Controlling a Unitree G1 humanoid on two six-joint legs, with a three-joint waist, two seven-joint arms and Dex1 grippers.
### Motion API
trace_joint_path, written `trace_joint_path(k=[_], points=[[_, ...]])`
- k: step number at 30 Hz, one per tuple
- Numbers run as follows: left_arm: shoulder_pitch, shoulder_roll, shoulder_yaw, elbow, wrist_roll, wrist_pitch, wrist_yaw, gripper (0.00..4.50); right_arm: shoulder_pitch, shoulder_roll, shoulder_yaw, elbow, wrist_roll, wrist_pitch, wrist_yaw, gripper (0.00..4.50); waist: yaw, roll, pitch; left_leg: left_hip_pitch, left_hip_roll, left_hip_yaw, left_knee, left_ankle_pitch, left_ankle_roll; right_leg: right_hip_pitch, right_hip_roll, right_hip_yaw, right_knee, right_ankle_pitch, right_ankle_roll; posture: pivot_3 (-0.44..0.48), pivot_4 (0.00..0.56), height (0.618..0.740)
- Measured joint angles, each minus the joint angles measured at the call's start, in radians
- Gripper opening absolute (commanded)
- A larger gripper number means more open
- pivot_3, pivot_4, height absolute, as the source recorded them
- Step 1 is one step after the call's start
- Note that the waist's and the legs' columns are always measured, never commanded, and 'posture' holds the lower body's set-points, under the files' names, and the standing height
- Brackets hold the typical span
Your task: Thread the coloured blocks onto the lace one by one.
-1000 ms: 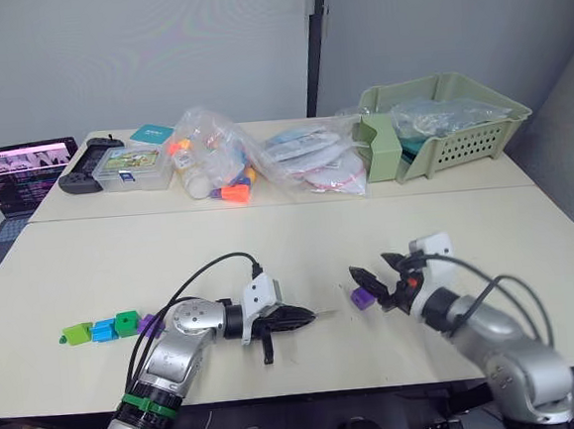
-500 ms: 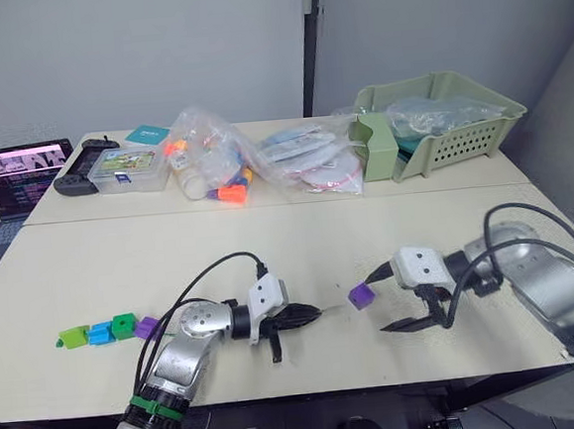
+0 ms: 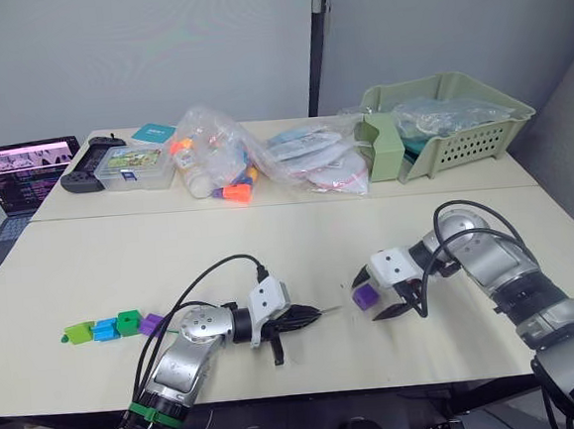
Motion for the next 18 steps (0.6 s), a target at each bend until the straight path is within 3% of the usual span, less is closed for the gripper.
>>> trace_joint_path(k=[4, 18], points=[[0.000, 0.001, 0.000, -0.005, 0.000, 0.002, 0.005, 0.00, 0.001, 0.000, -0.002, -0.006, -0.005, 0.030, 0.002, 1.21, 0.000, 0.000, 0.000, 0.001, 0.000, 0.000, 0.000, 0.000, 0.000, 0.000, 0.000, 0.000, 0.000, 0.000, 0.000, 0.000, 0.150, 0.740], [-0.053, -0.042, -0.038, 0.068, 0.023, -0.004, 0.004, 0.00, 0.155, -0.037, -0.069, -0.344, 0.016, 0.499, -0.059, 1.19, 0.002, 0.000, 0.000, 0.001, 0.000, 0.000, 0.000, 0.000, 0.000, 0.000, 0.000, 0.000, 0.001, 0.000, 0.000, 0.000, 0.150, 0.740]])
